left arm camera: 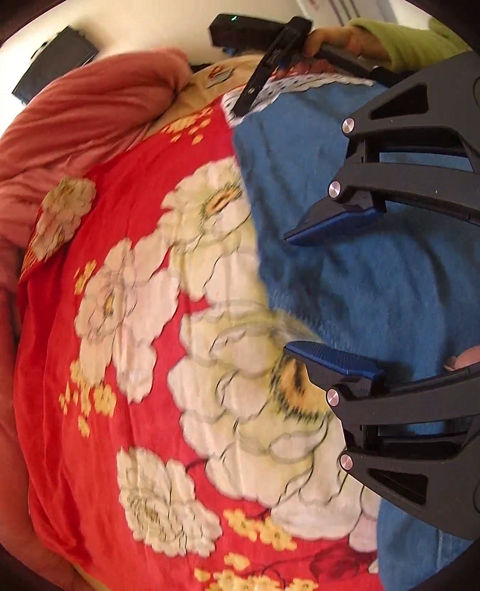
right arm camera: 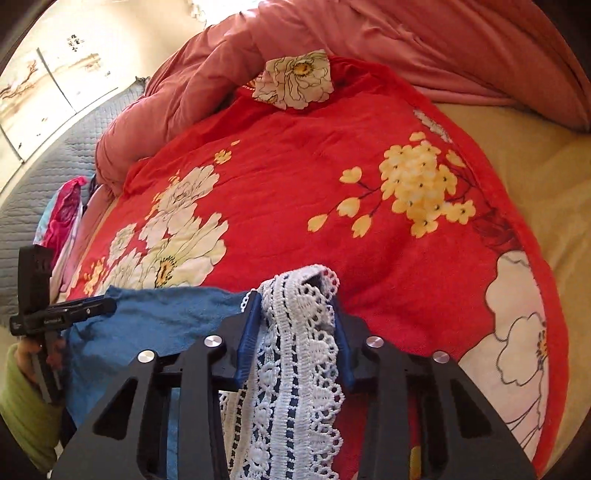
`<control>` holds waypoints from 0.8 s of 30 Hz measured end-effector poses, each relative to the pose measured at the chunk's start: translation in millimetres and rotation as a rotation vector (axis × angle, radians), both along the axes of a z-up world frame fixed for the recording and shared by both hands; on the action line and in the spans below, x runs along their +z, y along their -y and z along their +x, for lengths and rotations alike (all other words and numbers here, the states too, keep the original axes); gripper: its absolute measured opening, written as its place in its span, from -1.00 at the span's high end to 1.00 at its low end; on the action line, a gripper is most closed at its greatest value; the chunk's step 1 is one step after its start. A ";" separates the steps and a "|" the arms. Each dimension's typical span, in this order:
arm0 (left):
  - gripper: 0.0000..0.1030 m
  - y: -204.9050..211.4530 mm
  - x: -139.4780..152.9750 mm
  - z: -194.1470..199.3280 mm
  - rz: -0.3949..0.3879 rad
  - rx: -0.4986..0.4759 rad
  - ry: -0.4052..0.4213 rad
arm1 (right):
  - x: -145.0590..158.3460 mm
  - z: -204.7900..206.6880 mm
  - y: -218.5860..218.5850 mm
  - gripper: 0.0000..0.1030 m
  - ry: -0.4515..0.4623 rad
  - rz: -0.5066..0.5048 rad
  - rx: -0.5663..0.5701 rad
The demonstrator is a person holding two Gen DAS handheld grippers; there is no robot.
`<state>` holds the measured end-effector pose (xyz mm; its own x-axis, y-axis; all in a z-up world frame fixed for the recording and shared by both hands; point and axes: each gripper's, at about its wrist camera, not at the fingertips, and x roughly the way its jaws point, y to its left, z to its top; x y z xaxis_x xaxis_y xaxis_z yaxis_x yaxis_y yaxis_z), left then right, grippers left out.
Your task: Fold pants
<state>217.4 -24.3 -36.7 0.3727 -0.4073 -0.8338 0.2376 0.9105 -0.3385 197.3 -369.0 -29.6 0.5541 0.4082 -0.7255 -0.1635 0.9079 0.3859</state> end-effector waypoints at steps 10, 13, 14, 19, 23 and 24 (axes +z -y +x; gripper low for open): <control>0.84 1.8 26.0 -1.2 -0.035 0.066 0.106 | 22.8 -23.4 -12.9 0.66 0.133 -0.032 0.037; 0.84 9.5 35.9 -2.5 0.011 0.049 0.174 | 38.9 -26.9 -17.5 0.66 0.209 -0.090 0.027; 0.84 12.4 33.6 -0.5 0.032 0.045 0.179 | 39.9 -24.8 -17.8 0.66 0.214 -0.103 0.030; 0.83 22.4 7.5 10.8 0.114 0.044 0.174 | 27.2 -6.4 -29.6 0.66 0.161 -0.219 0.044; 0.78 21.4 -8.9 9.8 0.132 0.042 0.178 | 9.1 1.5 -32.9 0.54 0.100 -0.300 0.052; 0.78 19.9 -9.5 10.4 0.124 0.045 0.177 | 7.9 1.1 -32.1 0.47 0.100 -0.309 0.048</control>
<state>227.8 -44.2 -46.3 0.5335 -0.2856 -0.7961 0.2420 0.9535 -0.1799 198.4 -336.8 -21.7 0.6143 0.2045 -0.7621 -0.2323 0.9699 0.0730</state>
